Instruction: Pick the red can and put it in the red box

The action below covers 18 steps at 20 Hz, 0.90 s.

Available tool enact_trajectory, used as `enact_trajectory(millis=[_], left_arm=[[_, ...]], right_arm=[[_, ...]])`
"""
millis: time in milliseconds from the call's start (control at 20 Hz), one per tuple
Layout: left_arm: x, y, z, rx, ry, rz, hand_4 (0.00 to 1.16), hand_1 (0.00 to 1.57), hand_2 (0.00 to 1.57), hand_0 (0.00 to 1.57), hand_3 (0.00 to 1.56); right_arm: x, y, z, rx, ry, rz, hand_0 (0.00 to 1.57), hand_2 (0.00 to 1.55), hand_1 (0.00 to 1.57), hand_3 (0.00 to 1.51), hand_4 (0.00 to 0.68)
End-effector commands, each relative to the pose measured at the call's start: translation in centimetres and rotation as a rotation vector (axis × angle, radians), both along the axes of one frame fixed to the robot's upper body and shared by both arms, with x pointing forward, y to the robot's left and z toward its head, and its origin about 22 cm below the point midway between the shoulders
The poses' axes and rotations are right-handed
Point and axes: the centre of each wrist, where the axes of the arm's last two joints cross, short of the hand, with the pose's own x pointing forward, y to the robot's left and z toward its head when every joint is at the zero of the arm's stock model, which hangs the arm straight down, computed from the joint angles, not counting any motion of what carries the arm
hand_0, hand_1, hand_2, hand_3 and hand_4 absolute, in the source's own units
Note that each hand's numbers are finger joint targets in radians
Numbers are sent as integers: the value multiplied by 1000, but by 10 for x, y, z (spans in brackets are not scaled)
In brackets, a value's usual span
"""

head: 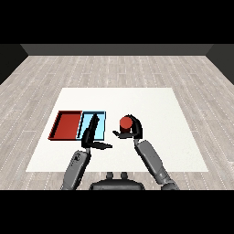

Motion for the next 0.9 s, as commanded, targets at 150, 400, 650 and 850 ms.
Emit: enact_trajectory(millis=[150, 400, 650, 850], left_arm=[[12, -26, -11, 23, 61, -44, 0, 0, 0, 0, 0], [21, -35, -19, -2, 87, -37, 0, 0, 0, 0, 0], [19, -39, -38, -30, 139, -67, 0, 0, 0, 0, 0], [28, -34, -36, -14, 105, -69, 0, 0, 0, 0, 0]], right_arm=[[-5, 24, -6, 27, 4, 1, 1453, 1447, 1453, 1398, 661], [5, 18, -7, 25, 5, 14, 1457, 1450, 1457, 1391, 632], [-13, 33, -11, 24, -19, 24, 1458, 1443, 1458, 1381, 639], [-6, 26, -1, 9, -24, 7, 1444, 1432, 1444, 1385, 633]])
